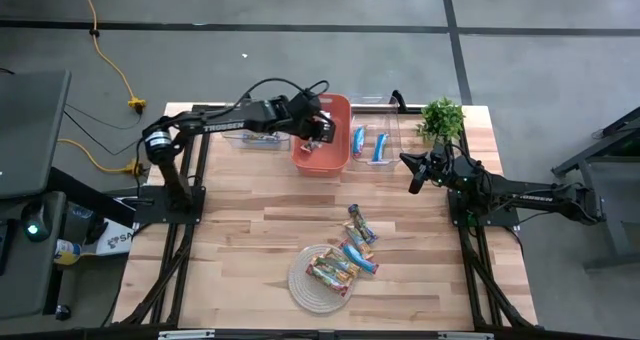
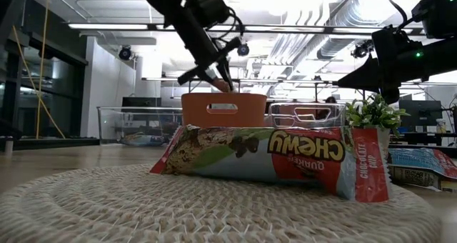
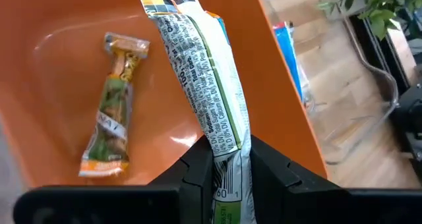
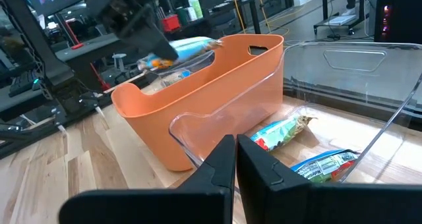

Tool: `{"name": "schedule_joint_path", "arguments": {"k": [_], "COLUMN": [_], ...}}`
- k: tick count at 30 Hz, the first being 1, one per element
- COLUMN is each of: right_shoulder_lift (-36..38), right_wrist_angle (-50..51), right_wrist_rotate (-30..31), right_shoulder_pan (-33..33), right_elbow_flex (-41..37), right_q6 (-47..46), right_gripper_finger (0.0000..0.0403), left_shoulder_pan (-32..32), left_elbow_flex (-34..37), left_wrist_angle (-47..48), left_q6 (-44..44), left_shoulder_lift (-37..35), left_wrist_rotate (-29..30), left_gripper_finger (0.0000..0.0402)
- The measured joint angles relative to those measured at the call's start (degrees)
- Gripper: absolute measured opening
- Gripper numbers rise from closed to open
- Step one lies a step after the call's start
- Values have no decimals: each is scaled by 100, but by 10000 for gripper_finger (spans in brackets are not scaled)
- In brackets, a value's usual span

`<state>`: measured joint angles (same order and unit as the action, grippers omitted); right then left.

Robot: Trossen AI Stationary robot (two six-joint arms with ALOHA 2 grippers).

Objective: Pick and place Granola Bars by type
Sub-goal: Put the yellow granola bar into the orange bin

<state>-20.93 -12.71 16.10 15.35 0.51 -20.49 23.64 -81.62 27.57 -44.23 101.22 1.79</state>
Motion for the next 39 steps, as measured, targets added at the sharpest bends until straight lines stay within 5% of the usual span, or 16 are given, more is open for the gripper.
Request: {"name": "schedule_joint_path", "arguments": {"k": [20, 39], "right_shoulder_lift": [0, 0], "right_wrist_angle": [-2, 0], "right_wrist_rotate": [2, 2], "right_shoulder_pan": [0, 1], "right_elbow_flex": [-1, -1], "right_q6": [0, 0], "right_gripper_finger": [0, 0], "left_shoulder_pan": [0, -2], "left_elbow_flex": [-4, -9], "left_wrist_angle": [-471, -389], "left_q6": [-107, 8], "left_shoulder_lift": [495, 640], "left_wrist_rotate": [148, -289], "left_gripper_finger": [69, 70]}}
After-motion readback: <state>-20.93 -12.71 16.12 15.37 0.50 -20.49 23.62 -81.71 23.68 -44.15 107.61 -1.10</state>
